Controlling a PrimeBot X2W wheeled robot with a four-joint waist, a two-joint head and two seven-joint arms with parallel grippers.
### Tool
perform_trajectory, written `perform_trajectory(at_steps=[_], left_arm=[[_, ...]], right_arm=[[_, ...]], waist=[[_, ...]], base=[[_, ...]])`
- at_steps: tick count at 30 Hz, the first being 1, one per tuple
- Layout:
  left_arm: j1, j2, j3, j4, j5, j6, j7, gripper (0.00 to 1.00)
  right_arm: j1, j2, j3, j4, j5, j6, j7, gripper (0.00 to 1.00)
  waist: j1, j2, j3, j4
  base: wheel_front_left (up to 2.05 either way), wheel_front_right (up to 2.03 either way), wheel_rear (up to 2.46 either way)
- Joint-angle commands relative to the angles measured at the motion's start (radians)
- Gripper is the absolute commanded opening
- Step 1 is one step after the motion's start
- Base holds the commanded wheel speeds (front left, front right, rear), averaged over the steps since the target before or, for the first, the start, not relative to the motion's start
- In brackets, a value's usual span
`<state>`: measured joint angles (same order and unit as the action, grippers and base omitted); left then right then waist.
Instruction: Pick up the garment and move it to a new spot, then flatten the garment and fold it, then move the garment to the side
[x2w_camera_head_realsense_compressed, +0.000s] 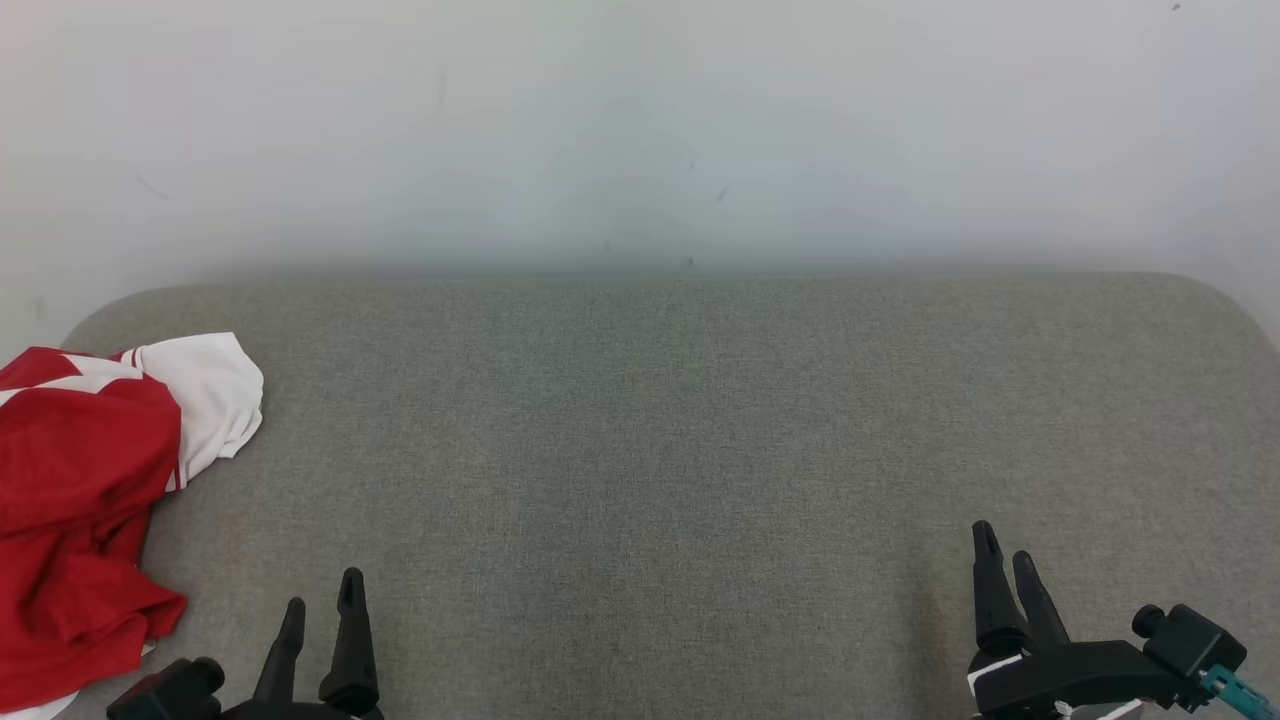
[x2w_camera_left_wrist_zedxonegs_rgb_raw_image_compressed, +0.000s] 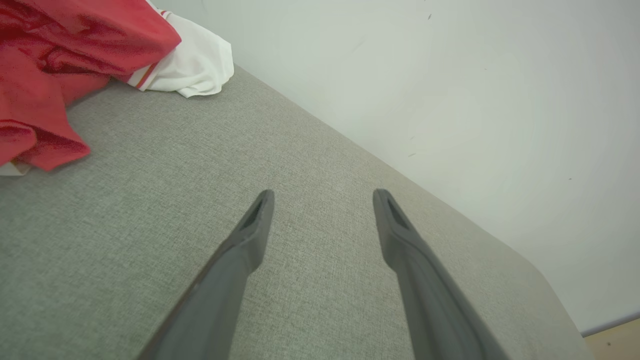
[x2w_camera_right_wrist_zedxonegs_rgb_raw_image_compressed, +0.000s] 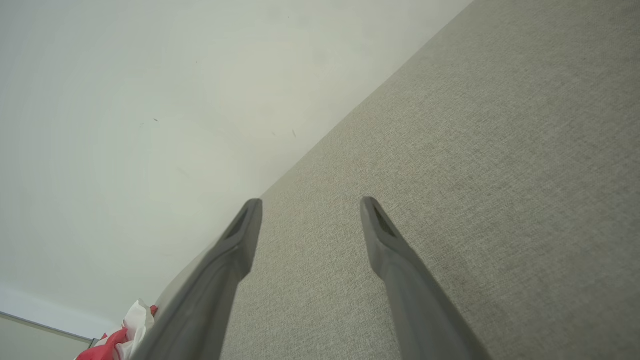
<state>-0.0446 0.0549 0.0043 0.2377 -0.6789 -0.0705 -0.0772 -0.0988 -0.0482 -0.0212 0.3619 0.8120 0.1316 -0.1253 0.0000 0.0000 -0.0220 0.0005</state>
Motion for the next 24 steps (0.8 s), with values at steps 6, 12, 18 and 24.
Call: perform_trajectory(at_steps=[6, 12, 18, 24], left_arm=[[-0.001, 0.024, -0.019, -0.021, 0.090, 0.007, -0.027, 1.00], [-0.004, 0.038, -0.039, -0.022, 0.167, 0.015, -0.046, 1.00], [-0.006, 0.049, -0.061, -0.011, 0.238, 0.025, -0.065, 1.00], [-0.011, 0.058, -0.079, 0.011, 0.286, 0.027, -0.079, 1.00]], right_arm=[[-0.012, -0.002, 0.012, 0.005, -0.082, -0.001, -0.021, 1.00], [-0.015, -0.002, 0.008, 0.021, -0.176, -0.001, -0.035, 1.00], [-0.017, -0.002, 0.001, 0.033, -0.249, -0.001, -0.048, 1.00], [-0.017, -0.002, -0.001, 0.047, -0.307, -0.001, -0.059, 1.00]], waist=[[0.0000, 0.0000, -0.001, 0.001], [0.0000, 0.0000, -0.001, 0.004], [0.0000, 0.0000, -0.004, 0.006], [0.0000, 0.0000, -0.005, 0.005]], base=[[0.00, 0.00, 0.00], [0.00, 0.00, 0.00], [0.00, 0.00, 0.00], [0.00, 0.00, 0.00]])
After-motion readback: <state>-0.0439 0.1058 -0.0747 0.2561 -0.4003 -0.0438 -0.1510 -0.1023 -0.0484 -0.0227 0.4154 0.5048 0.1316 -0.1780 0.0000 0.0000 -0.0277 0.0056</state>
